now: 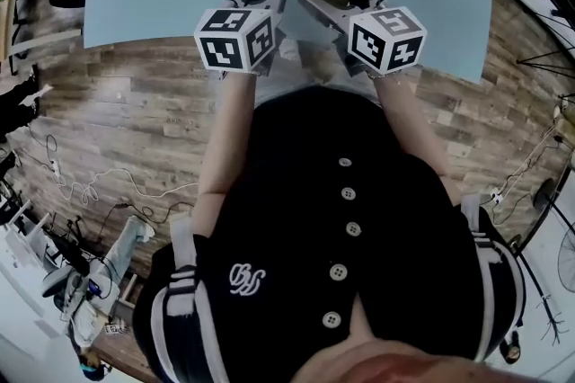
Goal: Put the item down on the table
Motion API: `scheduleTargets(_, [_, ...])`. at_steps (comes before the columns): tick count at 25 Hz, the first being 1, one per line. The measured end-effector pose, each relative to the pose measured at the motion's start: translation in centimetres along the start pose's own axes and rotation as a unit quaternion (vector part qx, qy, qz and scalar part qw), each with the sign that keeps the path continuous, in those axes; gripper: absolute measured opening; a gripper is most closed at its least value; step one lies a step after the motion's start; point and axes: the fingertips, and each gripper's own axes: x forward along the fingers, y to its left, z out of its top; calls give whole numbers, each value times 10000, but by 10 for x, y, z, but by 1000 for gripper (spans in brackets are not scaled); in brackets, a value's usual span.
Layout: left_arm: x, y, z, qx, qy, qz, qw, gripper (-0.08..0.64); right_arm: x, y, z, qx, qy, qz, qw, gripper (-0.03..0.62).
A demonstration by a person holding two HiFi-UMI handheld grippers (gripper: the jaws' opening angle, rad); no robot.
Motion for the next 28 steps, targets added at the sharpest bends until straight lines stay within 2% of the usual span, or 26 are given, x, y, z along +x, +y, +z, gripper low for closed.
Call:
scheduleTargets(9, [14, 44, 27, 119, 53, -443, 9989, 9, 42, -12, 23, 124, -210, -481, 9985, 399])
scheduleTargets(15, [18, 44, 27, 126, 50, -820, 9965, 9, 45, -19, 27, 118, -177, -695, 9974, 399])
scheduleTargets(24, [23, 48, 27, -171, -84, -1053, 9943, 9, 48, -25, 24, 74, 31, -786, 9969, 399])
scheduleTargets(28, [27, 50, 27, -303, -104, -1020, 9943, 9, 48, -33, 28, 78, 110, -780, 9969, 399])
